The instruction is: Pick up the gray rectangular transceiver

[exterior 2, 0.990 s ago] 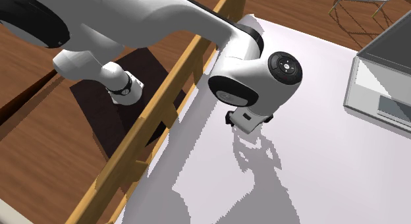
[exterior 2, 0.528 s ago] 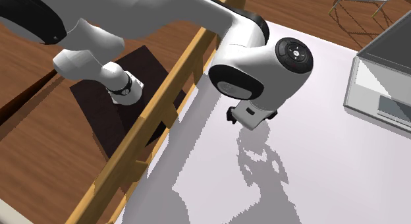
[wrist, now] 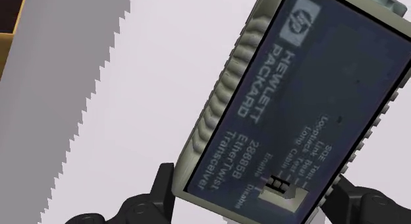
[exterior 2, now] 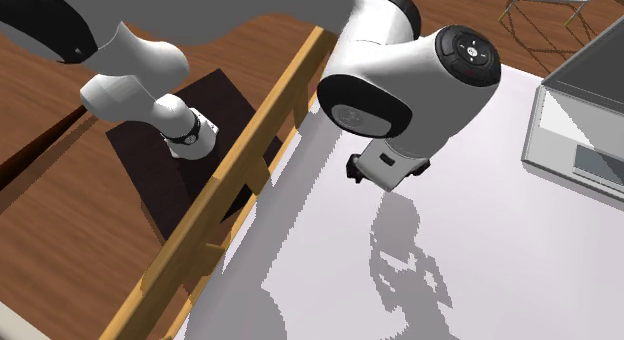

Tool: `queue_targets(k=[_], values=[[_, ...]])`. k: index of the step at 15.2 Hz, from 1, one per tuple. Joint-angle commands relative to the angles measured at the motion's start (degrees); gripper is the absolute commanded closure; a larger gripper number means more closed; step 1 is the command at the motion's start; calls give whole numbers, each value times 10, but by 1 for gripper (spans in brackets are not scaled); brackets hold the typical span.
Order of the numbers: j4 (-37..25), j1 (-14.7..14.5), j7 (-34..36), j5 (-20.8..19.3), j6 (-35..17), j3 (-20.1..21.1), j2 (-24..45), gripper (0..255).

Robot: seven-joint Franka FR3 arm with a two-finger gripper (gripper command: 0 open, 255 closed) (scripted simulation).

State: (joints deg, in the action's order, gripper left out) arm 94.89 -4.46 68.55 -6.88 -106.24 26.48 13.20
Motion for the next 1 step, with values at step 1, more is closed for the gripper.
queue_targets(k=[1], values=[[-4, -1, 0, 0, 4, 0, 0, 255]])
